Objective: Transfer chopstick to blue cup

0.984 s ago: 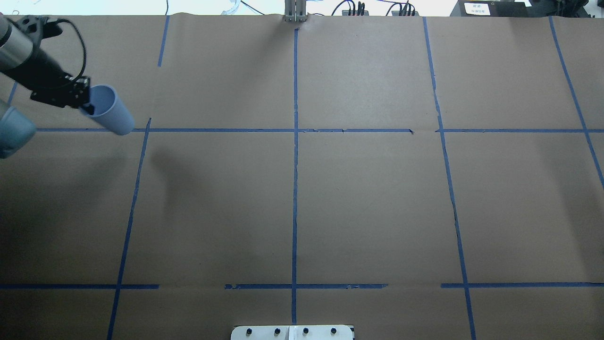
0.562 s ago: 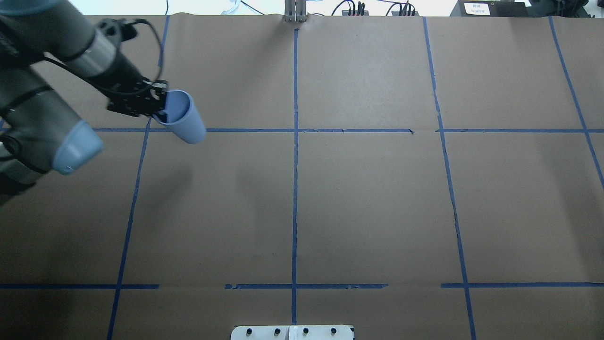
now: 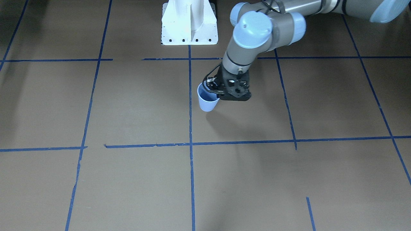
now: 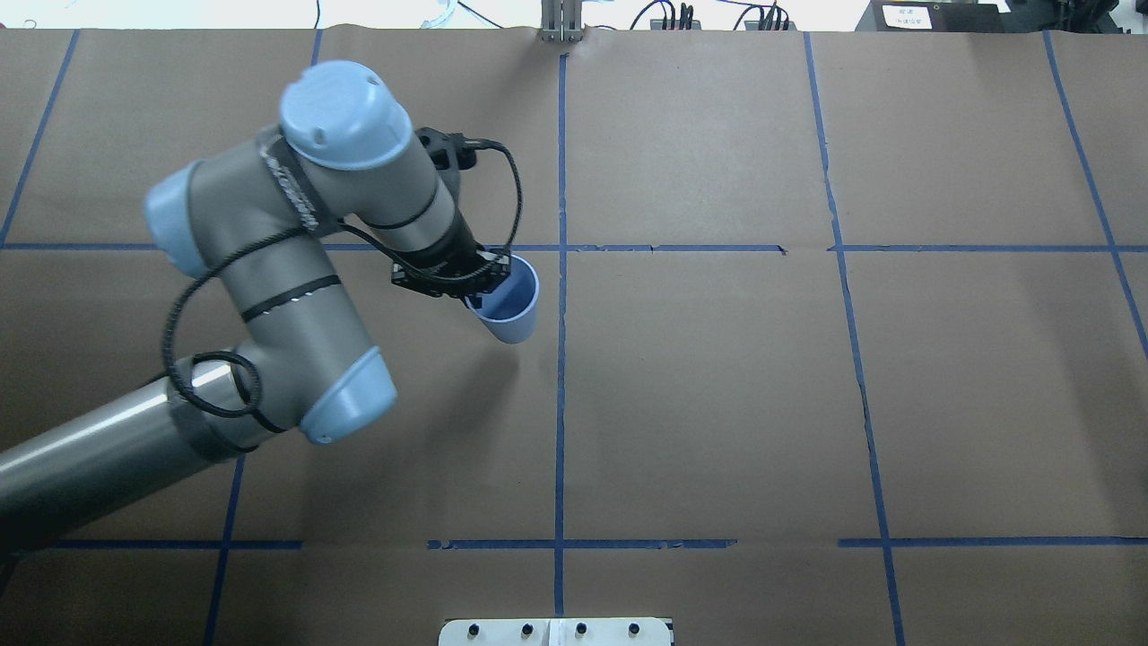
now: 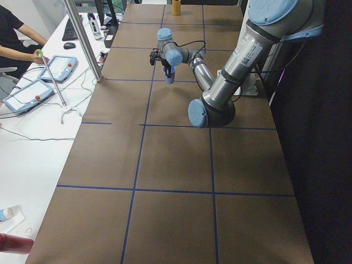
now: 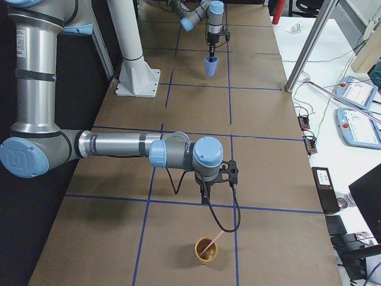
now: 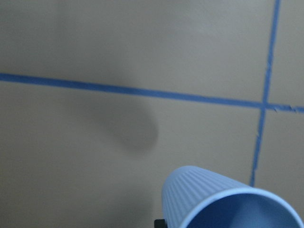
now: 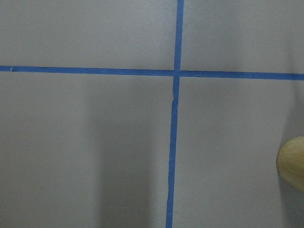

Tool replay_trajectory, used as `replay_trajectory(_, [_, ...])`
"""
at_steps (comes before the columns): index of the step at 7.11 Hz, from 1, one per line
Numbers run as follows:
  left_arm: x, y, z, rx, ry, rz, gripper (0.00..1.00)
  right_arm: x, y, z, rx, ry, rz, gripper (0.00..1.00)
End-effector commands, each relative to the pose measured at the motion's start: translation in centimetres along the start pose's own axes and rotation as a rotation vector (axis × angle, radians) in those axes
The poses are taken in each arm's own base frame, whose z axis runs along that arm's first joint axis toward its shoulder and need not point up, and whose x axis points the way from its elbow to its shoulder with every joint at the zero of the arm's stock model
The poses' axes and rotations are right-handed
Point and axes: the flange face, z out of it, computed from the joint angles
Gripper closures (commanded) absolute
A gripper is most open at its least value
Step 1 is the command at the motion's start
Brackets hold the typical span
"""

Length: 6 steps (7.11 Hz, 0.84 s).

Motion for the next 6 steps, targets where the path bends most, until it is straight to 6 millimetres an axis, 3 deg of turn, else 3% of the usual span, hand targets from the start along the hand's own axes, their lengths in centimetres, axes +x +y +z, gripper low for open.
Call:
replay_trajectory(1, [3.3, -0.9, 1.8, -0.005, -0.017, 0.013, 0.99, -0.1, 0.0, 0.1, 0.002, -0.014, -0.001, 0.0])
replay_trajectory(6, [4.5, -0.2, 4.4, -0.027, -0.013, 0.032, 0.92, -0.2, 0.0, 0.1, 0.001, -0.019, -0.003, 0.0])
